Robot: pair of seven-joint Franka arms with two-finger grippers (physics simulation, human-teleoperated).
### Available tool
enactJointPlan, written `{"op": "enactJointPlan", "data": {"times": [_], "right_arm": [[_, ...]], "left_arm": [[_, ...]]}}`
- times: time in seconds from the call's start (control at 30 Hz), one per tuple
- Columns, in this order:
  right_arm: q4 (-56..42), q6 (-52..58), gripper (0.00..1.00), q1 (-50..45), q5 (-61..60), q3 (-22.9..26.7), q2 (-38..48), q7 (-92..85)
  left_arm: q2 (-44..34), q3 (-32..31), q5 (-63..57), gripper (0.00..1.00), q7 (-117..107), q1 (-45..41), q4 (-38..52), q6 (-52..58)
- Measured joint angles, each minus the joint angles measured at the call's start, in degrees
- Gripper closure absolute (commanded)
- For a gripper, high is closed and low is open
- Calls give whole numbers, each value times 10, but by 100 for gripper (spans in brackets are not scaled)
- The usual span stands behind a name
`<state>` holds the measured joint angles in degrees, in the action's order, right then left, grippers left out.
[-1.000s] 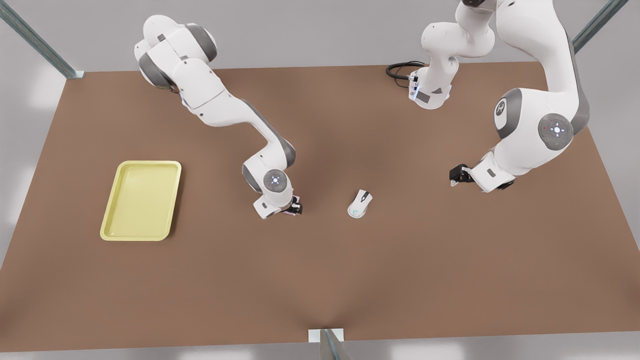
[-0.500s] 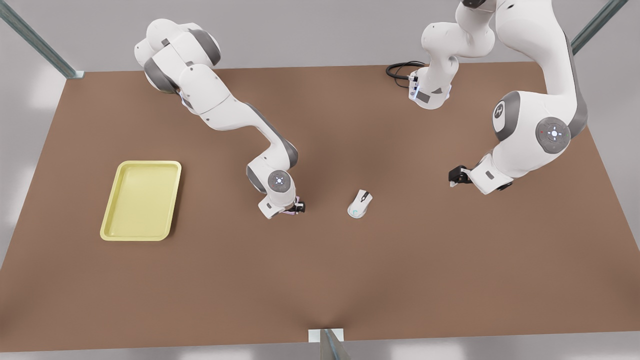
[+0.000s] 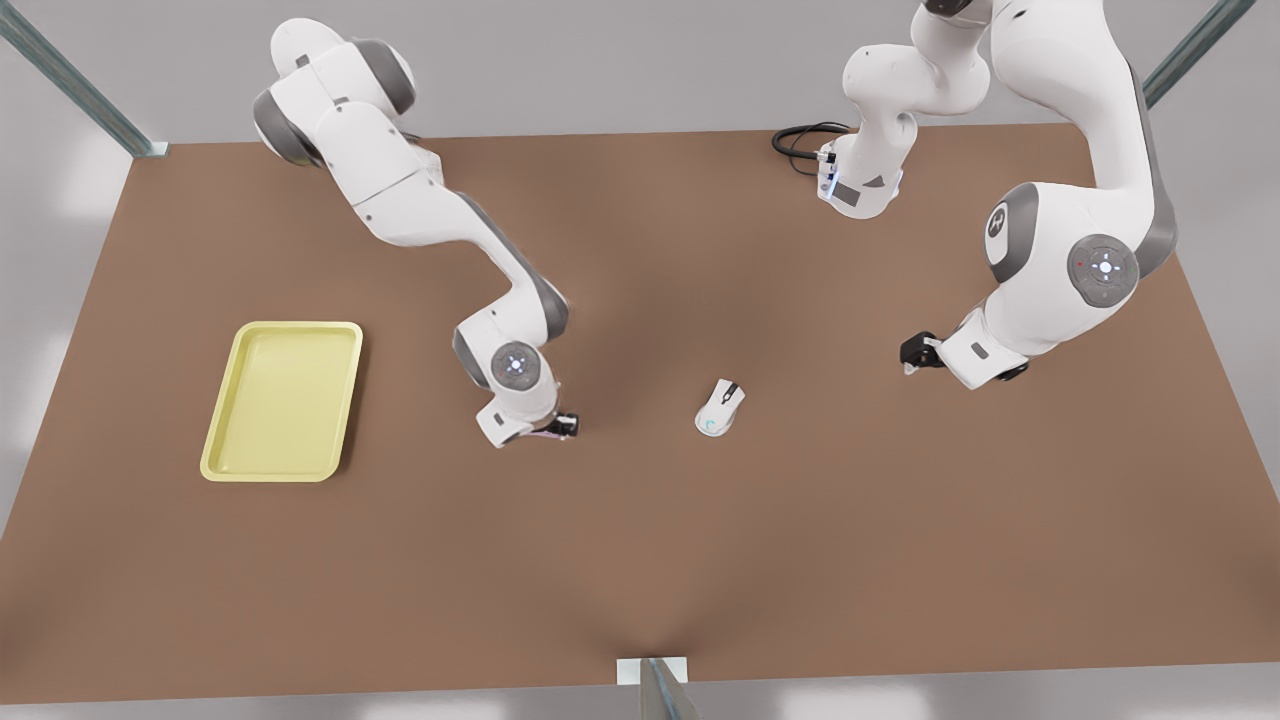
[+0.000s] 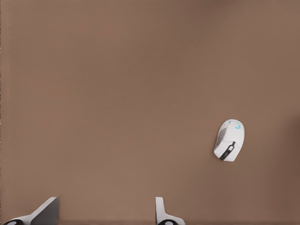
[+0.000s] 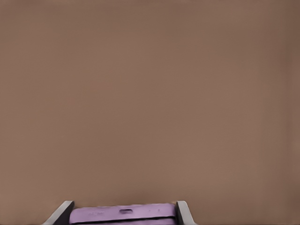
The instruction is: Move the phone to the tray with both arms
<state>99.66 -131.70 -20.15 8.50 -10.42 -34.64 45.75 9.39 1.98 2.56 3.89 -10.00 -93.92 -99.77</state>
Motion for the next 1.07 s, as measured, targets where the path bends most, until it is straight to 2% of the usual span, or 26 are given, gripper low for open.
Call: {"op": "enactJointPlan", "data": {"times": [0.17, 0.37, 0.5, 0.6, 0.7, 0.73, 0.8, 0.83, 0.87, 0.9, 0.93, 0.97, 1.0, 1.07], "right_arm": [[152, 8, 18, 178, -1, -56, 132, -59], [247, 38, 18, 378, -5, -58, 270, -170], [278, 45, 16, 521, -41, -55, 261, -271], [280, 41, 0, 530, -52, -55, 221, -339], [248, 48, 0, 520, -57, -57, 215, -395], [200, 62, 0, 520, -57, -58, 218, -412], [34, 118, 0, 520, -57, -65, 222, -438], [-53, 159, 0, 526, -55, -87, 231, -444], [-97, 197, 0, 526, -52, -107, 261, -447], [-119, 235, 0, 466, -51, -68, 286, -450], [-133, 269, 0, 350, -54, 30, 297, -452], [-164, 300, 0, 273, -59, 89, 282, -455], [-206, 329, 0, 229, -63, 125, 260, -457], [-202, 366, 0, 197, -68, 151, 267, -459]], "left_arm": [[2, -4, 0, 0, -5, 1, 7, 0], [24, -7, 3, 0, -11, -6, 42, -1], [24, -7, 4, 0, -15, -5, 44, 0], [24, -7, 5, 0, -18, -5, 44, 0], [26, -6, 5, 0, -20, -6, 45, 0], [26, -6, 5, 0, -20, -5, 45, 0], [27, -6, 4, 0, -22, -6, 50, 1], [27, -6, 4, 0, -22, -6, 51, 3], [26, -6, 4, 0, -23, -5, 52, 4], [26, -6, 4, 0, -23, -5, 53, 6], [26, -6, 4, 0, -24, -5, 53, 7], [26, -6, 4, 0, -24, -5, 53, 9], [26, -6, 4, 0, -25, -5, 53, 10], [28, -6, 4, 0, -26, -5, 53, 12]]}}
